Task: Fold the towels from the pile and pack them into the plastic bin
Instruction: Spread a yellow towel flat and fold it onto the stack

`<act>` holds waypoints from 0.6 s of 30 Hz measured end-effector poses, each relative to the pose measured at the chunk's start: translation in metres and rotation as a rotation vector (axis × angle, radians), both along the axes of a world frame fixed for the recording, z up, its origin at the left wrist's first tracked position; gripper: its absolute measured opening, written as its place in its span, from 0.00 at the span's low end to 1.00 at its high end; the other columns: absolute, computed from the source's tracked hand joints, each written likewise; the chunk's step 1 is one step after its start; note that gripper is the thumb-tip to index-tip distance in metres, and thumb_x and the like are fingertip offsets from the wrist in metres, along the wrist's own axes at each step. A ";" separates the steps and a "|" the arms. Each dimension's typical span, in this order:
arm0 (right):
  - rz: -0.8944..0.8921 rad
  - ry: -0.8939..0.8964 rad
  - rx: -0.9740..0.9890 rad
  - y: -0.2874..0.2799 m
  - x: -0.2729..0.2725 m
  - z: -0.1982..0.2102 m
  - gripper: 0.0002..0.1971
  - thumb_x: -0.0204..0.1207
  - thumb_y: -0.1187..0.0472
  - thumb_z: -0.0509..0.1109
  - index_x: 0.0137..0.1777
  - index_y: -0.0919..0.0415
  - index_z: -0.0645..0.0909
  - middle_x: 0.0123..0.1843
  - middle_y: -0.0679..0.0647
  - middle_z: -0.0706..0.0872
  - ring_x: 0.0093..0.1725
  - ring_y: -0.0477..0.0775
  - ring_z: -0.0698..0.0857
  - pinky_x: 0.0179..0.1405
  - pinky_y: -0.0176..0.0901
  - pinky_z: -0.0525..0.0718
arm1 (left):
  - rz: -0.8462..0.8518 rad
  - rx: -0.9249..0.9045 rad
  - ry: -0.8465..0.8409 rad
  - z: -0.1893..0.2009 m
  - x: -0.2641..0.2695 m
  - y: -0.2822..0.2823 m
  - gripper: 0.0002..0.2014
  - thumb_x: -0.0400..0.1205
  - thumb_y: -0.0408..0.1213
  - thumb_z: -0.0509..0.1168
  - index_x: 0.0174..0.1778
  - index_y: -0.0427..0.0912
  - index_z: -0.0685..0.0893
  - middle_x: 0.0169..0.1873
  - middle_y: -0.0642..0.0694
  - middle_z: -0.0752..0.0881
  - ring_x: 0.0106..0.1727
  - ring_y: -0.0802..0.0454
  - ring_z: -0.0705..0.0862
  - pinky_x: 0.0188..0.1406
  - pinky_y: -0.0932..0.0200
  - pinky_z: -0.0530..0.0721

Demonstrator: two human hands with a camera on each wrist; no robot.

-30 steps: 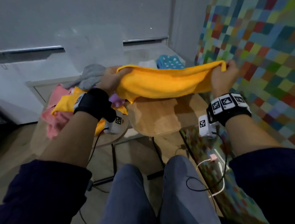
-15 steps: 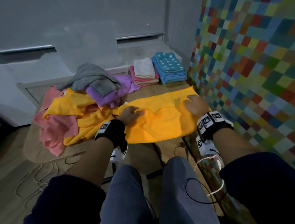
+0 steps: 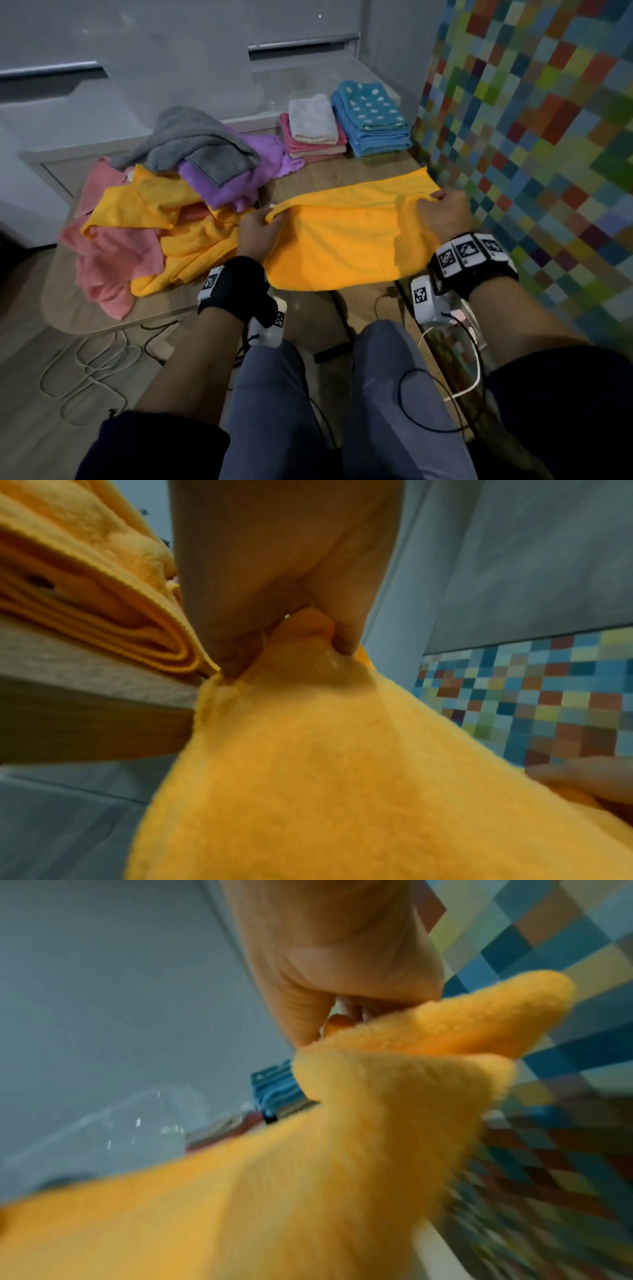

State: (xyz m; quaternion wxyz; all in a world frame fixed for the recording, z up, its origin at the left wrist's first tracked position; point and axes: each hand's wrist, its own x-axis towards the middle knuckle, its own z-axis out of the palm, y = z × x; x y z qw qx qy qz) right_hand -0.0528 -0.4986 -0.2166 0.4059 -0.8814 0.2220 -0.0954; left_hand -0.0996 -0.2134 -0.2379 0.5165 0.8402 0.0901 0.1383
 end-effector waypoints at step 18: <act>-0.103 0.025 0.254 -0.005 0.076 0.000 0.19 0.77 0.57 0.71 0.64 0.67 0.77 0.50 0.56 0.81 0.66 0.62 0.78 0.54 0.46 0.75 | 0.366 -0.162 -0.065 -0.016 0.017 0.003 0.09 0.81 0.32 0.63 0.52 0.31 0.82 0.49 0.36 0.84 0.51 0.44 0.80 0.51 0.58 0.74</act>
